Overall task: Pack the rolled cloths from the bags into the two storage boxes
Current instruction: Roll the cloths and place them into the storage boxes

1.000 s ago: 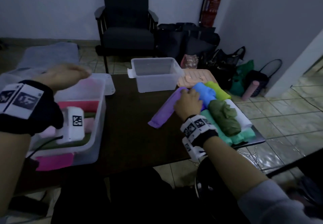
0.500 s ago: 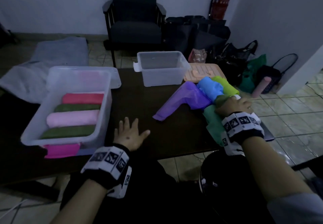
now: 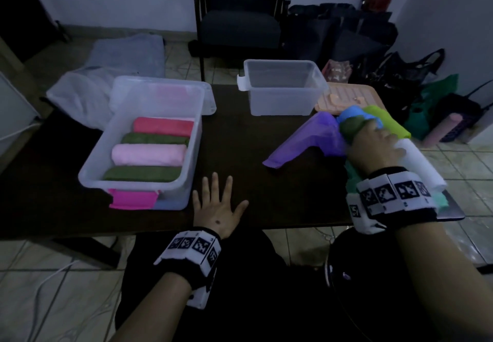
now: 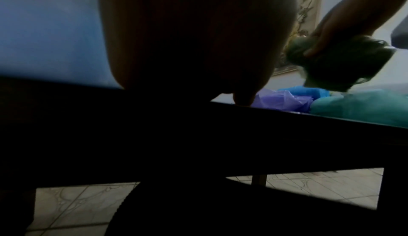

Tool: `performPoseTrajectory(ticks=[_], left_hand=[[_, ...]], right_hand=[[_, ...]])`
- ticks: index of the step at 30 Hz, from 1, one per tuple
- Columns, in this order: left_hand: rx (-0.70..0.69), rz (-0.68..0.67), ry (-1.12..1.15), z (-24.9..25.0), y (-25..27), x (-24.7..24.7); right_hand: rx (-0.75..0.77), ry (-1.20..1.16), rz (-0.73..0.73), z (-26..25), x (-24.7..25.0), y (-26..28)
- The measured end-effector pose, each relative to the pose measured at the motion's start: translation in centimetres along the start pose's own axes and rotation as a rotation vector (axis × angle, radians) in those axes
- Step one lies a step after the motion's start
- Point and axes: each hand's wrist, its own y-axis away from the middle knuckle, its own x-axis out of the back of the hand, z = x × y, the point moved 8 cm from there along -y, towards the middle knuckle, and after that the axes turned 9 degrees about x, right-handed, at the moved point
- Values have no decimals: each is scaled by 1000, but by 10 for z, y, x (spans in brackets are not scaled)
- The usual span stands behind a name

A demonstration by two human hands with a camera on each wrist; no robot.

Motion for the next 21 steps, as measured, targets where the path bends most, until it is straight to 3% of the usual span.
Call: performPoseTrajectory(ticks=[6, 12, 15, 19, 21], left_hand=[[-26, 62, 21, -1, 1, 1], [-34, 81, 21, 0, 1, 2], [-41, 59, 33, 0, 0, 1], [-43, -56, 98, 2, 1, 7], [-33, -80, 208, 5, 2, 18]], right_hand=[[527, -48, -491, -123, -44, 46], [732, 185, -545, -163, -105, 75], [679, 176, -536, -162, -112, 72], [339, -20, -576, -148, -108, 59], [254, -159, -651, -143, -112, 57]])
